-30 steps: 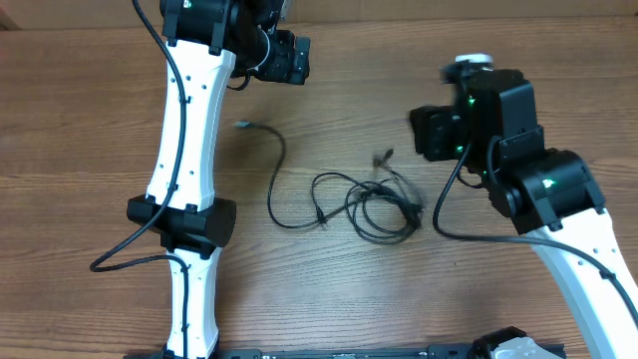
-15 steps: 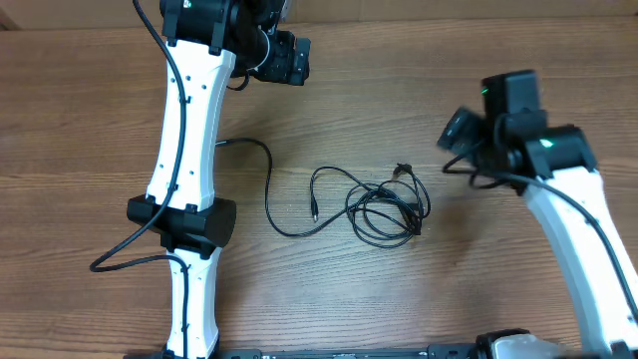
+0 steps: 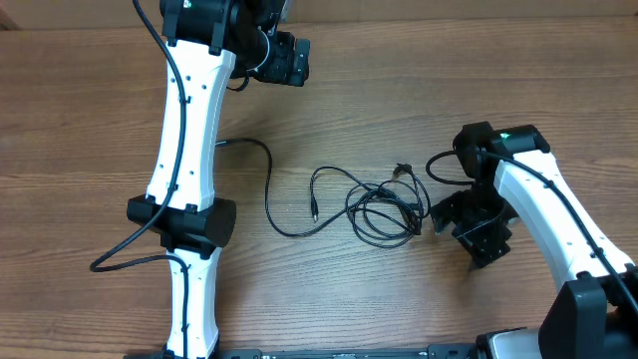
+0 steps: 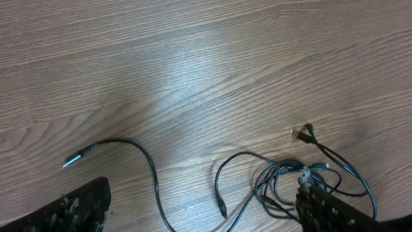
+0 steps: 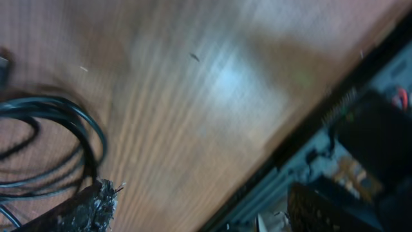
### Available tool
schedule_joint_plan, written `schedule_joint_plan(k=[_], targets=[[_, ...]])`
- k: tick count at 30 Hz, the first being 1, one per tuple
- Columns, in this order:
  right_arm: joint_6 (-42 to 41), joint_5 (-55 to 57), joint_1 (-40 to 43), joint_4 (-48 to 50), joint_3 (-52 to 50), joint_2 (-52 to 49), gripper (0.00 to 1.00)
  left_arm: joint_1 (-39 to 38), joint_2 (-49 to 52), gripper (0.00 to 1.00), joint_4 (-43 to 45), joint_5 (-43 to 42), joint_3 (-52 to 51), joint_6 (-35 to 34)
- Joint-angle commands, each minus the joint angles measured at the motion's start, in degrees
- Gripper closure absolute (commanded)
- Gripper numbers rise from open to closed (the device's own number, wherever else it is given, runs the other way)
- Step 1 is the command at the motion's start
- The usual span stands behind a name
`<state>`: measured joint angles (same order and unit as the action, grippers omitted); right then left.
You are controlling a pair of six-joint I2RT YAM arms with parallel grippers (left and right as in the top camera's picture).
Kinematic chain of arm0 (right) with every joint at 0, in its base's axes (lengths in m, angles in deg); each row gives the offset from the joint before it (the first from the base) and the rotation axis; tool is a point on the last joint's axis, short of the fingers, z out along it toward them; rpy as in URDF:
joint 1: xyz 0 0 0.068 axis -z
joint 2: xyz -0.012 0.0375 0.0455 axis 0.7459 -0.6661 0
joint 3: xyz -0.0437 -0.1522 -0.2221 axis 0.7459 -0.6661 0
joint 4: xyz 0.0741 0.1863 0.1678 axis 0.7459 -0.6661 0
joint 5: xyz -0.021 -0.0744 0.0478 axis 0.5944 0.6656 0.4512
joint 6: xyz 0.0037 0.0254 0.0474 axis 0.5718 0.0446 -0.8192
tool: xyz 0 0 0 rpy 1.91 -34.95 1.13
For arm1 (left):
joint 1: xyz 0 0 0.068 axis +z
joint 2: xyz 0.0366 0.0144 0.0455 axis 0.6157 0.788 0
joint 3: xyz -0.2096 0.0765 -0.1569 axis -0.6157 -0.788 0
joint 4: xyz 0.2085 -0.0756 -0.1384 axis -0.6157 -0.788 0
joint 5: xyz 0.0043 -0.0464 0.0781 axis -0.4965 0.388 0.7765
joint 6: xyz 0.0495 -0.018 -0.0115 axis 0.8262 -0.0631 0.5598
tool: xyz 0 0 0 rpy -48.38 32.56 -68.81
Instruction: Untangle cables
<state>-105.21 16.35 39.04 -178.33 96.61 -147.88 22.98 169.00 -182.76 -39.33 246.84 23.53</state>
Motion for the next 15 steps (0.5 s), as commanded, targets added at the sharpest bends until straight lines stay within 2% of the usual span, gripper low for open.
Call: schedule_joint_plan(k=[1, 7, 11, 15], targets=[[-3.4, -4.8, -0.2, -0.7, -1.4, 1.1, 0.16, -0.4, -0.9, 0.09, -0.1, -1.0, -0.2, 1.1], [-3.4, -14.0, -0.5, 5.0, -8.3, 1.1, 0.16, -0.4, -0.9, 0.09, -0.1, -1.0, -0.2, 1.1], [-3.4, -18.2, -3.2, 13.8, -14.0, 1.1, 0.16, -0.4, -0.9, 0.09, -0.1, -1.1, -0.2, 1.0], [-2.6, -16.0, -5.5, 25.3, -17.0, 1.1, 0.16, -0.4, -0.9, 0.09, -0.1, -1.1, -0.2, 1.0]])
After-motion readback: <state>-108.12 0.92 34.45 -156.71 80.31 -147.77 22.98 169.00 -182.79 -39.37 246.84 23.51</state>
